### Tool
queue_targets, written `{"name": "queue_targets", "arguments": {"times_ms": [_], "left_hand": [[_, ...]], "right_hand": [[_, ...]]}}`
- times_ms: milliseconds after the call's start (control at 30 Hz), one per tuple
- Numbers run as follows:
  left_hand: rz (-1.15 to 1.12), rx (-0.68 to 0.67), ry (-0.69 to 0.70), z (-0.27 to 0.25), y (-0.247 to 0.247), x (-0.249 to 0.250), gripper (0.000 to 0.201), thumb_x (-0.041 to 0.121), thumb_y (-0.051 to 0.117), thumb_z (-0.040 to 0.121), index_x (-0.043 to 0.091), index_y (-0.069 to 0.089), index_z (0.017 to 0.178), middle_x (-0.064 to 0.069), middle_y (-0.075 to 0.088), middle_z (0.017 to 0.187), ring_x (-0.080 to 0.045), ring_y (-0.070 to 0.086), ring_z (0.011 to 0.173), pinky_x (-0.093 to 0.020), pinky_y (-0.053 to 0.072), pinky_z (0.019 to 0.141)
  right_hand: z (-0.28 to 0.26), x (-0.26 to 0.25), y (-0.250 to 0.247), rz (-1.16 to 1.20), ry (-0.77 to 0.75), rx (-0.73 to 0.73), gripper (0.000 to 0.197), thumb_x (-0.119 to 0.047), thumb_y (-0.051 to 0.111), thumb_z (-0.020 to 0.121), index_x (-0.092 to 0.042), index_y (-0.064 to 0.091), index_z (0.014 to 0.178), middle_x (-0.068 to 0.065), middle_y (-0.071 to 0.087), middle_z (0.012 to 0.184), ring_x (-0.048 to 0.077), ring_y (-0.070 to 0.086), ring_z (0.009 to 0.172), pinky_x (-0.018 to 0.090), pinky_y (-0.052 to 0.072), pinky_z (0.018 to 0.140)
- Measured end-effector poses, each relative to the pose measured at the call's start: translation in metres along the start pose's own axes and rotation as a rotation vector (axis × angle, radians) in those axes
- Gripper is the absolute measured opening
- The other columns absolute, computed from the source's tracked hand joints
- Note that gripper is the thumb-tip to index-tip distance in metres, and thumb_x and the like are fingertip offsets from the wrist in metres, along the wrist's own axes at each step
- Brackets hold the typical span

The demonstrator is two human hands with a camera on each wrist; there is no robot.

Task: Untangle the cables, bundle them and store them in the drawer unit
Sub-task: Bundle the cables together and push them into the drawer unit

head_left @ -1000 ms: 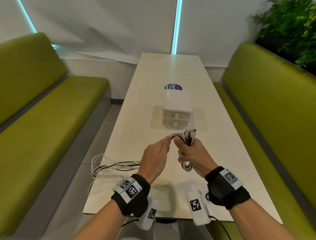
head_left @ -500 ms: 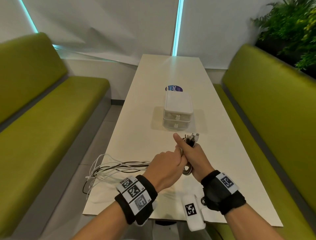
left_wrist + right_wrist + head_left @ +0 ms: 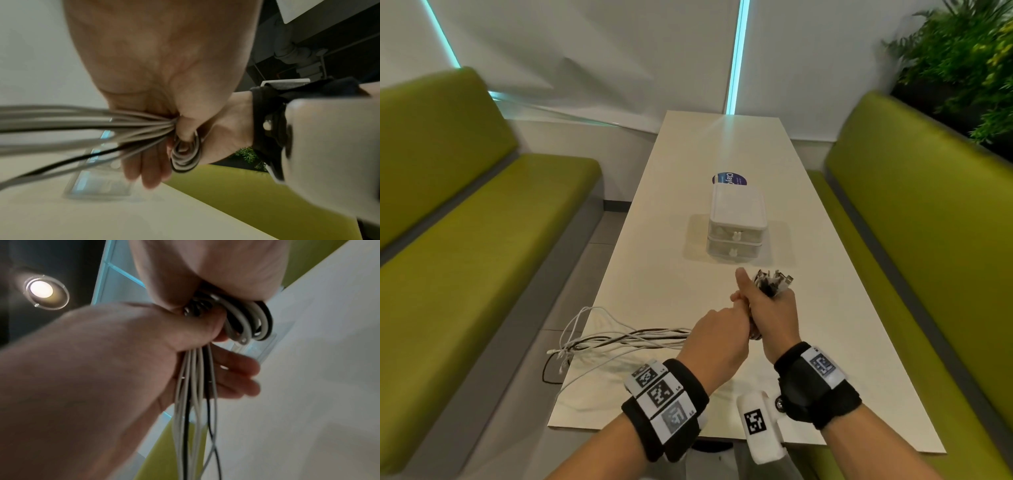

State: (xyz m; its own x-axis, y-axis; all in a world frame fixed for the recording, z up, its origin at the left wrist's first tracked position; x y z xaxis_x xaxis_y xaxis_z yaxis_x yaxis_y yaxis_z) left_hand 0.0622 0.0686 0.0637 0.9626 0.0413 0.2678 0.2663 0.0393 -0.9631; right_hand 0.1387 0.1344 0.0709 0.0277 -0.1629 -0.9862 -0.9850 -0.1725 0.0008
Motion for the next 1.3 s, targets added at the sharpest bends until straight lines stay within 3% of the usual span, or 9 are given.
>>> {"name": "queue_targets", "arguments": {"times_ms": [200, 333, 400, 567, 800, 900, 1033, 1167, 1300], "left_hand": [[-0.059, 0.074, -0.061, -0.01, 0.006, -0.018, 0.042, 0.047, 0.024, 0.103, 0.016, 0.052, 0.105, -0.006, 0.065, 0.084, -0.031, 0.062, 0.082, -0.037, 0.037, 0.066], [-0.259, 0.08, -0.095, -0.005, 0.004, -0.022, 0.045, 0.053, 0.027, 0.1, 0.017, 0.052, 0.089, -0.006, 0.064, 0.078, -0.03, 0.057, 0.074, -0.036, 0.034, 0.061], [-0.374, 0.047, -0.101, -0.003, 0.003, -0.026, 0.044, 0.053, 0.031, 0.1, 0.019, 0.048, 0.078, -0.004, 0.058, 0.07, -0.028, 0.055, 0.069, -0.036, 0.034, 0.059], [-0.516, -0.059, -0.079, -0.004, 0.006, -0.029, 0.053, 0.051, 0.03, 0.101, 0.009, 0.059, 0.083, -0.008, 0.067, 0.081, -0.027, 0.06, 0.077, -0.041, 0.047, 0.074], [-0.495, -0.16, -0.045, -0.003, 0.012, -0.026, 0.053, 0.05, 0.029, 0.102, 0.008, 0.056, 0.081, -0.013, 0.064, 0.079, -0.029, 0.059, 0.076, -0.043, 0.047, 0.076], [-0.564, -0.256, -0.008, -0.004, 0.007, -0.037, 0.042, 0.05, 0.041, 0.099, 0.017, 0.053, 0.075, 0.004, 0.056, 0.071, -0.016, 0.054, 0.07, -0.034, 0.042, 0.072], [-0.453, -0.229, 0.033, -0.01, 0.007, -0.058, 0.051, 0.056, 0.044, 0.095, 0.008, 0.055, 0.082, -0.008, 0.063, 0.076, -0.024, 0.057, 0.072, -0.039, 0.042, 0.07], [-0.331, -0.205, -0.001, -0.015, 0.007, -0.067, 0.062, 0.07, 0.033, 0.088, 0.013, 0.05, 0.071, 0.003, 0.05, 0.06, -0.014, 0.044, 0.057, -0.035, 0.033, 0.06], [-0.351, -0.178, -0.04, -0.016, 0.005, -0.063, 0.061, 0.066, 0.03, 0.092, 0.013, 0.038, 0.064, 0.001, 0.038, 0.055, -0.016, 0.034, 0.052, -0.034, 0.026, 0.055]], "right_hand": [[-0.001, -0.002, 0.004, 0.316, 0.236, -0.105, 0.051, -0.053, 0.065, 0.081, -0.006, 0.059, 0.062, 0.014, 0.071, 0.069, 0.028, 0.067, 0.071, 0.027, 0.044, 0.048], [0.0, -0.004, 0.008, 0.485, 0.208, -0.176, 0.07, -0.056, 0.064, 0.074, -0.001, 0.061, 0.117, 0.011, 0.072, 0.109, 0.021, 0.069, 0.104, 0.039, 0.056, 0.083], [0.001, -0.006, 0.007, 0.537, 0.18, -0.234, 0.064, -0.052, 0.063, 0.077, -0.005, 0.058, 0.121, 0.008, 0.07, 0.116, 0.018, 0.066, 0.109, 0.036, 0.052, 0.09], [-0.003, -0.006, 0.002, 0.483, 0.24, -0.225, 0.047, -0.053, 0.064, 0.077, -0.015, 0.044, 0.058, 0.006, 0.064, 0.061, 0.022, 0.067, 0.063, 0.035, 0.048, 0.071], [-0.005, -0.01, 0.004, 0.433, 0.244, -0.168, 0.059, -0.047, 0.065, 0.086, -0.018, 0.028, 0.052, 0.0, 0.02, 0.042, 0.016, 0.019, 0.037, 0.028, 0.034, 0.043], [-0.005, -0.014, 0.003, 0.448, 0.265, -0.198, 0.059, -0.046, 0.065, 0.085, -0.019, 0.025, 0.052, -0.001, 0.016, 0.044, 0.016, 0.015, 0.039, 0.027, 0.029, 0.041], [-0.004, -0.018, 0.004, 0.435, 0.213, -0.187, 0.056, -0.032, 0.065, 0.089, -0.021, 0.026, 0.051, -0.002, 0.015, 0.044, 0.016, 0.014, 0.039, 0.028, 0.023, 0.041], [-0.005, -0.017, 0.007, 0.413, 0.165, -0.116, 0.046, -0.006, 0.058, 0.089, -0.019, 0.03, 0.055, -0.004, 0.017, 0.041, 0.014, 0.016, 0.034, 0.027, 0.021, 0.041], [-0.002, -0.02, 0.002, 0.447, 0.188, -0.176, 0.041, -0.013, 0.062, 0.089, -0.017, 0.037, 0.057, -0.001, 0.026, 0.043, 0.016, 0.026, 0.036, 0.028, 0.032, 0.042]]}}
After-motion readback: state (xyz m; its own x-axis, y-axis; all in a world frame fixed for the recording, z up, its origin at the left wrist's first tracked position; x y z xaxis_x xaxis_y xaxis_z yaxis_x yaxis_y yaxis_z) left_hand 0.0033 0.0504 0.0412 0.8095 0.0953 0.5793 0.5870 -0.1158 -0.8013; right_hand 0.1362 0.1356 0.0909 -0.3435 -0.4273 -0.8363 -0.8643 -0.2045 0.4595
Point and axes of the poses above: each hand's wrist, its own z-axis towards the middle knuckle, its own y-axis out of the palm, x = y × z, the point moved 1 cm from there along z, towards the middle knuckle
